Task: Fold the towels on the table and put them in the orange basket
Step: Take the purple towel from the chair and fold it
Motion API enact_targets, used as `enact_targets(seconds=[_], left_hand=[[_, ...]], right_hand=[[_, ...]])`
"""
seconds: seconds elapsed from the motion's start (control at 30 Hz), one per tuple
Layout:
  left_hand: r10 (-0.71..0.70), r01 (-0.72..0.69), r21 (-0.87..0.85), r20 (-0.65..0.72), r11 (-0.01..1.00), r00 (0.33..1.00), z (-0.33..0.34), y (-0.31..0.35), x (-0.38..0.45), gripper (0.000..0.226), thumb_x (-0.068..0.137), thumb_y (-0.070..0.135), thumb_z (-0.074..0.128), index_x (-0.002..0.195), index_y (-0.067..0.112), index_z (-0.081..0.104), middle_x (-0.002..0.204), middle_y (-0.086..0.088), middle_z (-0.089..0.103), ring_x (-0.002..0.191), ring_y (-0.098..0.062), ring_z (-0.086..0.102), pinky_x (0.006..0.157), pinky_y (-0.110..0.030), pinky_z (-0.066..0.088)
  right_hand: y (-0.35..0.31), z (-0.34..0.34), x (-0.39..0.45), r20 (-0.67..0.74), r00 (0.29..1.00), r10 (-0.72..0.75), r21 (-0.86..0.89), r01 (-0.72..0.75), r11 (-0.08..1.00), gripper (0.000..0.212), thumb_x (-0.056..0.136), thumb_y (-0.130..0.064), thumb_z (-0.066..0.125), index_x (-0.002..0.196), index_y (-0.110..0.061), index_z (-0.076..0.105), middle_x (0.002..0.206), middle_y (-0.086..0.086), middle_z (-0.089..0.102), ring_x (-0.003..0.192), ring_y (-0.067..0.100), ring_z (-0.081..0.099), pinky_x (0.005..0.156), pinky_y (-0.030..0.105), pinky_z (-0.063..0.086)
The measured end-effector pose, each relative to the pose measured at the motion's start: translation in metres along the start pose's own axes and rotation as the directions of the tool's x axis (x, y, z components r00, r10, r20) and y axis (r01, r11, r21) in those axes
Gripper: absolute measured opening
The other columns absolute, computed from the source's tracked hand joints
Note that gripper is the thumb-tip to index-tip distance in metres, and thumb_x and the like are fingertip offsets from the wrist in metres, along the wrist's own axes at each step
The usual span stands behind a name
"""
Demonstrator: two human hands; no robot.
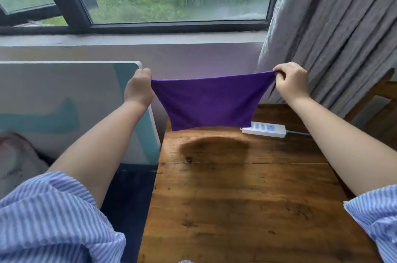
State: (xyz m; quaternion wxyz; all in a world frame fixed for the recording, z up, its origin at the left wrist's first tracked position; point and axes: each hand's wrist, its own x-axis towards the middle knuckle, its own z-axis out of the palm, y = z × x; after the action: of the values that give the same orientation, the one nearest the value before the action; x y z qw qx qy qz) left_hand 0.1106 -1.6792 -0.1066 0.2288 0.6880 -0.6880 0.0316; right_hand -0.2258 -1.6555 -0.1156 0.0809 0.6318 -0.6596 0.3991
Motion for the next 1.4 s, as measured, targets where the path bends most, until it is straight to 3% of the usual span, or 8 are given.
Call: enact_targets(seconds=[0.23, 0.43, 0.67, 0.83, 1.13, 1.2, 1.33, 1.4], left_hand=[[0.144, -0.221, 0.107, 0.481, 0.969, 0.865, 0.054, -0.054, -0.073, 0.02, 0.088, 0.0, 0.044, 0.103, -0.001, 0.058, 0.111, -0.018, 0.057, 0.102, -0.035, 0.055, 0.08, -0.035, 0.041], [0.18, -0.473, 0.128, 0.814, 0.871, 0.552, 0.1, -0.072, -0.158, 0.017, 0.086, 0.006, 0.049, 0.098, 0.005, 0.061, 0.111, -0.01, 0.06, 0.106, -0.029, 0.055, 0.08, -0.032, 0.043], [0.115, -0.694, 0.104, 0.958, 0.712, 0.261, 0.145, -0.074, -0.234, 0.026, 0.087, -0.002, 0.043, 0.109, 0.006, 0.056, 0.118, -0.009, 0.054, 0.108, -0.028, 0.054, 0.08, -0.035, 0.047], [0.07, -0.69, 0.045, 0.988, 0.722, 0.138, 0.163, -0.081, -0.28, 0.03, 0.09, 0.003, 0.041, 0.118, 0.009, 0.051, 0.122, -0.01, 0.052, 0.111, -0.028, 0.054, 0.083, -0.034, 0.047], [-0.144, -0.615, 0.095, 0.989, 0.783, -0.03, 0.182, -0.078, -0.286, 0.032, 0.092, 0.012, 0.045, 0.122, 0.007, 0.055, 0.107, -0.01, 0.054, 0.105, -0.027, 0.056, 0.092, -0.033, 0.047], [-0.111, -0.572, 0.112, 0.993, 0.813, 0.037, 0.187, -0.067, -0.261, 0.031, 0.091, 0.009, 0.043, 0.119, 0.005, 0.056, 0.111, -0.012, 0.058, 0.108, -0.028, 0.058, 0.087, -0.034, 0.049], [0.048, -0.359, 0.111, 0.913, 0.927, 0.406, 0.207, -0.042, -0.213, 0.028, 0.093, 0.008, 0.036, 0.117, 0.002, 0.051, 0.123, -0.014, 0.051, 0.116, -0.032, 0.049, 0.088, -0.039, 0.045], [0.039, -0.179, 0.083, 0.807, 0.98, 0.589, 0.229, -0.029, -0.192, 0.026, 0.094, 0.009, 0.035, 0.113, 0.0, 0.051, 0.12, -0.016, 0.05, 0.114, -0.034, 0.047, 0.087, -0.042, 0.044]], right_hand=[[0.034, 0.019, -0.102, 0.482, 0.873, -0.071, -0.016, 0.089, 0.996, 0.038, 0.07, -0.021, 0.042, 0.074, 0.007, 0.068, 0.078, 0.026, 0.067, 0.077, 0.037, 0.064, 0.073, 0.035, 0.05], [0.054, 0.04, -0.207, 0.931, 0.361, 0.056, -0.159, 0.262, 0.952, 0.03, 0.075, -0.006, 0.055, 0.055, -0.021, 0.039, 0.066, -0.004, 0.049, 0.093, 0.028, 0.058, 0.067, 0.028, 0.035], [0.056, 0.05, -0.294, 0.981, -0.007, 0.192, -0.164, 0.491, 0.856, 0.03, 0.081, -0.009, 0.047, 0.059, -0.024, 0.032, 0.102, 0.007, 0.059, 0.109, 0.026, 0.052, 0.078, 0.028, 0.042], [0.052, 0.053, -0.332, 0.955, -0.105, 0.277, -0.156, 0.619, 0.77, 0.031, 0.087, -0.013, 0.043, 0.117, -0.011, 0.052, 0.124, 0.008, 0.054, 0.118, 0.025, 0.049, 0.091, 0.031, 0.043], [0.034, 0.064, -0.323, 0.847, -0.329, 0.418, -0.14, 0.621, 0.771, 0.035, 0.088, -0.012, 0.042, 0.121, -0.008, 0.052, 0.128, 0.009, 0.054, 0.118, 0.027, 0.052, 0.092, 0.032, 0.045], [0.029, 0.078, -0.299, 0.885, -0.276, 0.376, -0.166, 0.566, 0.808, 0.034, 0.088, -0.009, 0.038, 0.117, -0.002, 0.056, 0.126, 0.015, 0.056, 0.115, 0.03, 0.054, 0.089, 0.032, 0.047], [0.026, 0.121, -0.263, 0.968, 0.208, 0.144, -0.209, 0.338, 0.918, 0.027, 0.09, -0.01, 0.038, 0.111, -0.002, 0.054, 0.119, 0.016, 0.055, 0.113, 0.031, 0.051, 0.086, 0.037, 0.044], [0.024, 0.153, -0.253, 0.941, 0.327, 0.084, -0.166, 0.232, 0.958, 0.034, 0.091, -0.011, 0.038, 0.123, -0.003, 0.049, 0.133, 0.016, 0.046, 0.127, 0.029, 0.04, 0.096, 0.04, 0.04]])
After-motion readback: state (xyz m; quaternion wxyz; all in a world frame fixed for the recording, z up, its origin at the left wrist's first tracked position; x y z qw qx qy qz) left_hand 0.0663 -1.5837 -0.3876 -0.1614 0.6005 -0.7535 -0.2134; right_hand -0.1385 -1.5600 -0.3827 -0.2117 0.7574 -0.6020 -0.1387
